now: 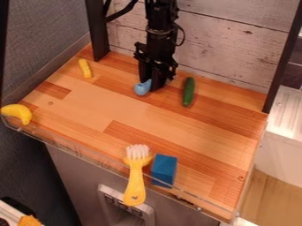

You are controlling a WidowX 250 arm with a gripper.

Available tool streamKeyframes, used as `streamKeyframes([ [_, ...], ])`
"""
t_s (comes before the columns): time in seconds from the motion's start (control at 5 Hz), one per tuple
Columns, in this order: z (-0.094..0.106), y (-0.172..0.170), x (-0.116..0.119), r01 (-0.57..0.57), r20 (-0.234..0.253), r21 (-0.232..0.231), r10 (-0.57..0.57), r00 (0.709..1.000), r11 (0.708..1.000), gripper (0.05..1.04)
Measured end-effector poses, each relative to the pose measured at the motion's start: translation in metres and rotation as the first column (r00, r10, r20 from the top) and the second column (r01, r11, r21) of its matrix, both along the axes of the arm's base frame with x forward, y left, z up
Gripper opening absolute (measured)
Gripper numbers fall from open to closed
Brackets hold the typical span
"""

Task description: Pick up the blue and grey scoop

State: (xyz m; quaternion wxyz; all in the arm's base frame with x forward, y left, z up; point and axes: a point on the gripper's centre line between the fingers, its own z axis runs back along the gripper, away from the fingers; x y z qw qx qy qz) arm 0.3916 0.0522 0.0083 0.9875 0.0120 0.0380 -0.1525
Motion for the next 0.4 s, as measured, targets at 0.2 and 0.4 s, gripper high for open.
streamKeyframes([
  [0.2,-0.0003,-0.0012,-0.0001,-0.035,-0.002,0.003,0.035,0.999,0.999,0.327],
  [0.4,0.0012,-0.0028,0.0001,-0.042,-0.009,0.0,0.042,0.999,0.999,0.327],
])
